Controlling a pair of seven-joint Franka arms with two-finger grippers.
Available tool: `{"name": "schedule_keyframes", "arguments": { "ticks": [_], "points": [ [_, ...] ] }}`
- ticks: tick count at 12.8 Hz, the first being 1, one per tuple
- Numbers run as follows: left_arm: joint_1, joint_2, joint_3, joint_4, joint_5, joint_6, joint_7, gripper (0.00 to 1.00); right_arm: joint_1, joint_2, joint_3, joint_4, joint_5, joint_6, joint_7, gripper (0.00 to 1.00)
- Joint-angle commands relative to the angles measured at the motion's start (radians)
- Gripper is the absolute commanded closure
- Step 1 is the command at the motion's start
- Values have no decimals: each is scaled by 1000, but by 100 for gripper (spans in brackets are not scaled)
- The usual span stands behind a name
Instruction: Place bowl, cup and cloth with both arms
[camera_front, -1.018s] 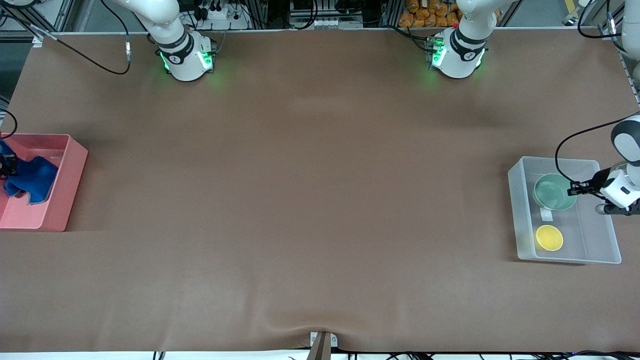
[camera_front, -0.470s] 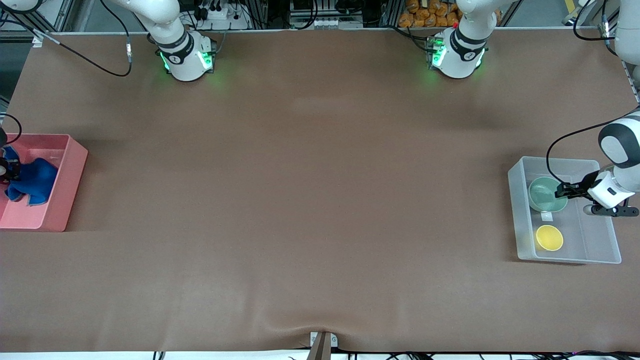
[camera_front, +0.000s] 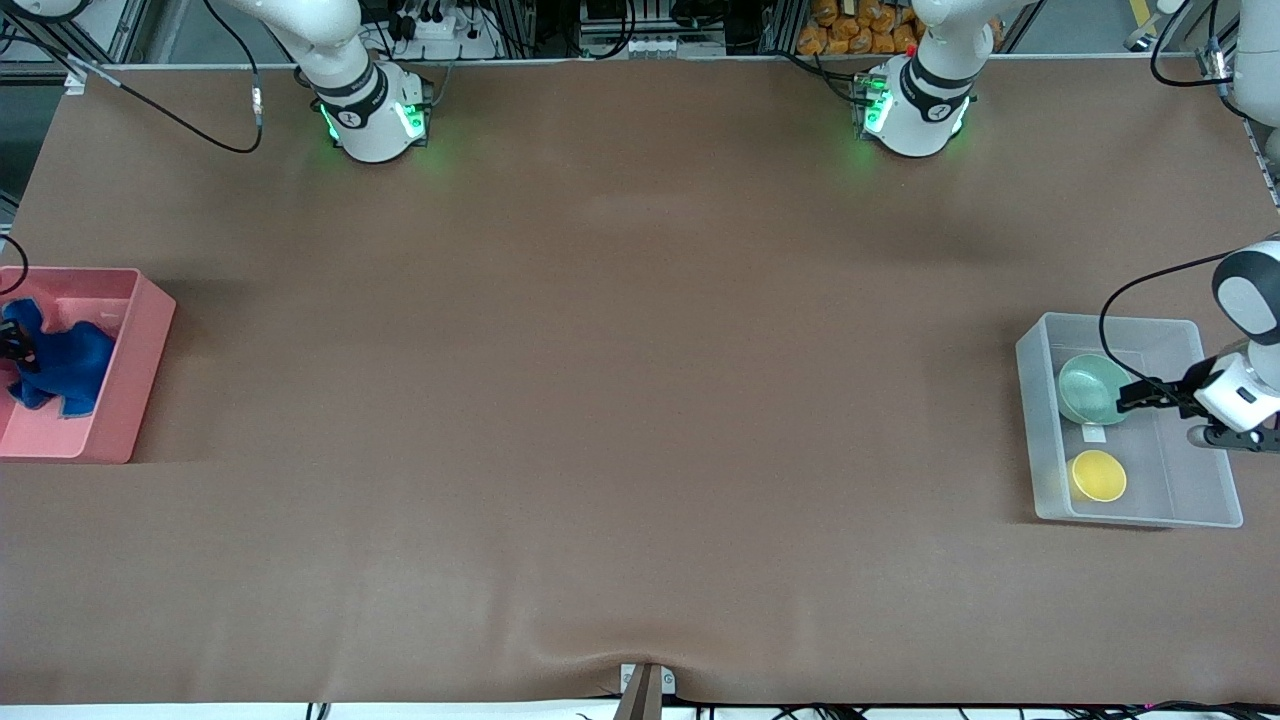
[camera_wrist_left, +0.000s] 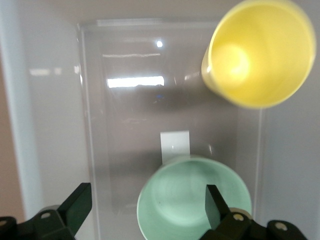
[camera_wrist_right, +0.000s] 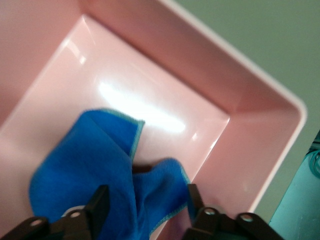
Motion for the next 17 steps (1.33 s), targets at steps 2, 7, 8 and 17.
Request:
{"name": "schedule_keyframes", "arguments": {
  "ticks": [2, 7, 8, 17],
  "points": [
    [-59, -39, 1, 87, 9, -107, -8, 0, 49, -147, -7, -22, 10, -215, 115, 0],
    [-234, -134, 100, 84, 14, -228, -148, 0, 154, -324, -5, -4, -55, -529, 451, 0],
    [-286, -153, 139, 82, 14, -254, -176, 0, 188, -344, -5, 32, -56, -606, 494, 0],
    [-408, -351, 54, 87, 20, -433, -617, 0, 500, -477, -1, 257, -124, -1043, 1125, 0]
  ]
}}
